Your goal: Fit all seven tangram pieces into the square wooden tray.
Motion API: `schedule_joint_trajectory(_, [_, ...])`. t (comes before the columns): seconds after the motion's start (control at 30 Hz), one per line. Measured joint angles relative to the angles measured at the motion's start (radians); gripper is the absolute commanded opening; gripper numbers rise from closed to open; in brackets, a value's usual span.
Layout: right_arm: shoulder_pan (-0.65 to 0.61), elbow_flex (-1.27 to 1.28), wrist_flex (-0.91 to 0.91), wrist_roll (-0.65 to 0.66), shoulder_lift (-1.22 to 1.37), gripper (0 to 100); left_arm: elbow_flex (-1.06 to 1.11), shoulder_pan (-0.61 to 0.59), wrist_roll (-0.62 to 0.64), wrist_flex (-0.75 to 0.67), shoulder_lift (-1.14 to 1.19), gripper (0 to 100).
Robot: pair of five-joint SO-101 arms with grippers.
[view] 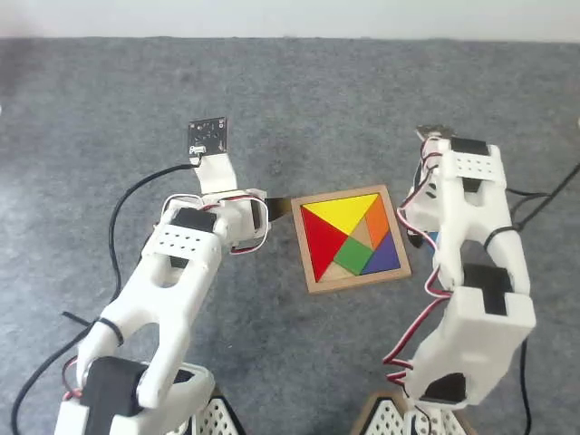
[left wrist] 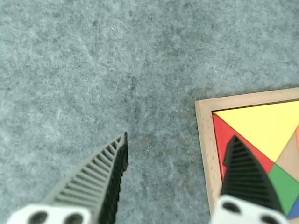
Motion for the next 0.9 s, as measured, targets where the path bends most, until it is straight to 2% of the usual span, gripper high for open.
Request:
schedule_joint_trajectory(0.27, [-0.002, 0.000, -0.074, -0.023, 0.044, 22.2, 0.000, 0.000, 0.000, 0.000, 0.000, 32])
schedule_joint_trajectory(0.5, [0.025, -0.002, -0.103, -0.023, 0.101, 18.0, 0.000, 0.000, 0.000, 0.000, 0.000, 32])
schedule_joint_trajectory(0.9, [0.034, -0.002, -0.106, -0.023, 0.101, 17.7, 0.000, 0.000, 0.000, 0.000, 0.000, 32])
